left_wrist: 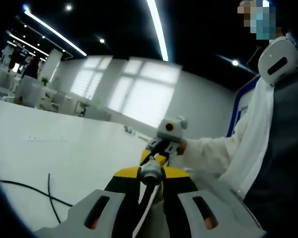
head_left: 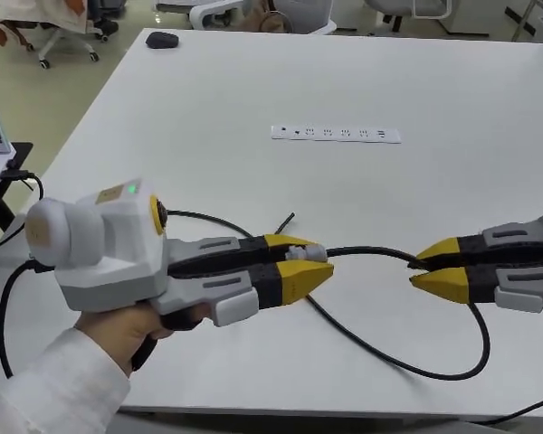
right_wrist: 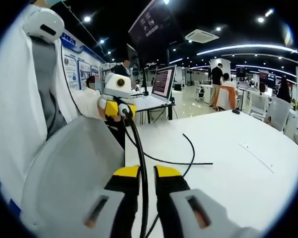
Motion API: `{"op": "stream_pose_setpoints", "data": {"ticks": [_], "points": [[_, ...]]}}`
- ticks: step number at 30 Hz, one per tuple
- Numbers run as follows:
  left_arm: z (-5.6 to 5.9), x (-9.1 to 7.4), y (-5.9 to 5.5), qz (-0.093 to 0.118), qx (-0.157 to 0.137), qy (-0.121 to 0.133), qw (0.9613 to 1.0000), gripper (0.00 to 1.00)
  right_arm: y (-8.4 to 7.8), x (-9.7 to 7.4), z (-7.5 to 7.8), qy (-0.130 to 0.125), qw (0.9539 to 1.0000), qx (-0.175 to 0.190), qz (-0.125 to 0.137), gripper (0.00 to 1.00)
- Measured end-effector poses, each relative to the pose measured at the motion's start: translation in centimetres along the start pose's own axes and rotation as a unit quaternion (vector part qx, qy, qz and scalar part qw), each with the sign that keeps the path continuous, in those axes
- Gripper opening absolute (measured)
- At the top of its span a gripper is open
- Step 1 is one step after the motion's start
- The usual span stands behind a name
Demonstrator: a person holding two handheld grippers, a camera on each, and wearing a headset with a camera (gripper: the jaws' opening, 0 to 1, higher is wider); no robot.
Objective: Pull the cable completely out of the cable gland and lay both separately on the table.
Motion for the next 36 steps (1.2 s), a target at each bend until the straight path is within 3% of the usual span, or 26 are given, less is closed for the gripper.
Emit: {"op": "stream_pose_setpoints", "data": {"ticks": [6, 15, 21, 34, 36], "points": [[0.0, 0.2, -0.1, -0.005, 0.000, -0.003, 1.0000, 0.18, 2.6, 0.8, -0.1, 0.015, 0.9992, -0.026, 0.026, 0.19], [0.0, 0.1, -0.1, -0.006, 0.000, -0.006, 1.0000, 0.18, 5.5, 3.8, -0.3, 0.067, 0.9943, -0.076, 0.031, 0.18], [0.0, 0.0, -0.1, -0.005, -0.001, -0.007, 1.0000, 0.18, 5.8, 5.0, -0.1, 0.080, 0.9929, -0.081, 0.034, 0.14], [0.1, 0.1, -0.1, -0.003, 0.000, -0.012, 0.9999, 0.18, 5.4, 5.3, -0.1, 0.096, 0.9921, -0.073, 0.034, 0.09], [0.1, 0.0, 0.0, -0.001, 0.000, -0.011, 0.9999, 0.18, 5.4, 5.3, -0.3, 0.107, 0.9909, -0.071, 0.040, 0.04]]}}
Point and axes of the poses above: the centre of the closed fingertips' face, and the gripper's own axes: x roughly forward along the fingers, z roughly to its right, y roughly out of its top, the point moved 10 cm from there along -x, roughly backward along the fingers, and after that the axes turned 15 degrees about -x, right-handed, at the moved point
